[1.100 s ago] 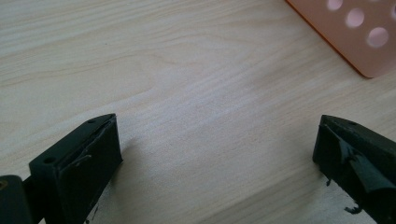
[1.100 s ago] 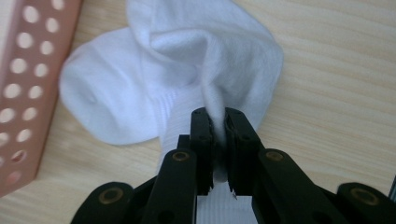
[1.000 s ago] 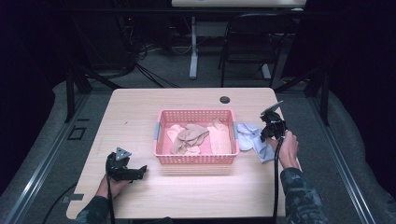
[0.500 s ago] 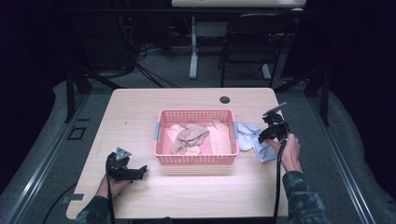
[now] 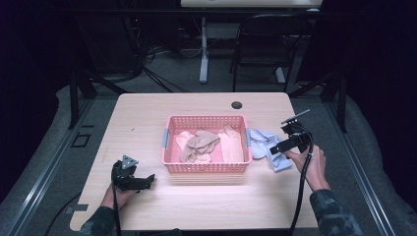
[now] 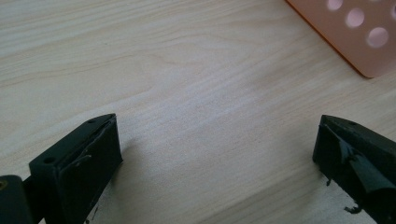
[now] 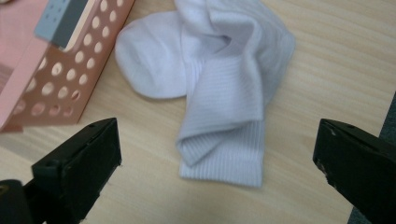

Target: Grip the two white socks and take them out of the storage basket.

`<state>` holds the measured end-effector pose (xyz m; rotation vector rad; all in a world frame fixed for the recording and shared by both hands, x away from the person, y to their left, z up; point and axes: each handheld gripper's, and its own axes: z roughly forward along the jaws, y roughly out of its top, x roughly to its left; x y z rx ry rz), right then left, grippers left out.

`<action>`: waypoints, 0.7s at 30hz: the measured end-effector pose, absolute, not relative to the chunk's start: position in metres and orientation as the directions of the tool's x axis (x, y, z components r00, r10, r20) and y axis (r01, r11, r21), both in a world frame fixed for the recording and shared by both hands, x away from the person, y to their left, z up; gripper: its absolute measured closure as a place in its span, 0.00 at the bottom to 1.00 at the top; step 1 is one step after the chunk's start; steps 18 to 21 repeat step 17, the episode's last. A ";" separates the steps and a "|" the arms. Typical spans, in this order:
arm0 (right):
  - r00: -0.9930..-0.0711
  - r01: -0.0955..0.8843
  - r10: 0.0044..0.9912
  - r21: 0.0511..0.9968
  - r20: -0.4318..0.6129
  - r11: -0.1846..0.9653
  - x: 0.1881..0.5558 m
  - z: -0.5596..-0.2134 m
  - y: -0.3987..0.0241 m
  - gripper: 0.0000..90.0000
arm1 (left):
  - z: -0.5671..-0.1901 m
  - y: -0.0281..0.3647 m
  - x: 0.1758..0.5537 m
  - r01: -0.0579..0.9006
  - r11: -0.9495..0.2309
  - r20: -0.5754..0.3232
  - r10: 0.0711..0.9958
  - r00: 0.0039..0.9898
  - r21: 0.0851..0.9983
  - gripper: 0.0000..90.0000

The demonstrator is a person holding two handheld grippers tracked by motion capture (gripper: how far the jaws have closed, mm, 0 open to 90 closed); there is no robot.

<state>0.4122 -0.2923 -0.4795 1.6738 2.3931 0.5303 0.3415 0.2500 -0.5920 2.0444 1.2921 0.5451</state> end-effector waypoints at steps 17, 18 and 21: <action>-0.377 0.867 0.925 0.368 0.039 0.338 0.358 -0.505 -0.309 0.00 | -0.592 0.250 0.341 0.634 -0.299 0.002 0.905 0.425 0.713 0.01; -0.377 0.867 0.925 0.368 0.039 0.338 0.358 -0.505 -0.309 0.00 | -0.592 0.250 0.341 0.634 -0.299 0.002 0.905 0.425 0.713 0.01; -0.377 0.867 0.925 0.368 0.039 0.338 0.358 -0.505 -0.309 0.00 | -0.592 0.250 0.341 0.634 -0.299 0.002 0.905 0.425 0.713 0.01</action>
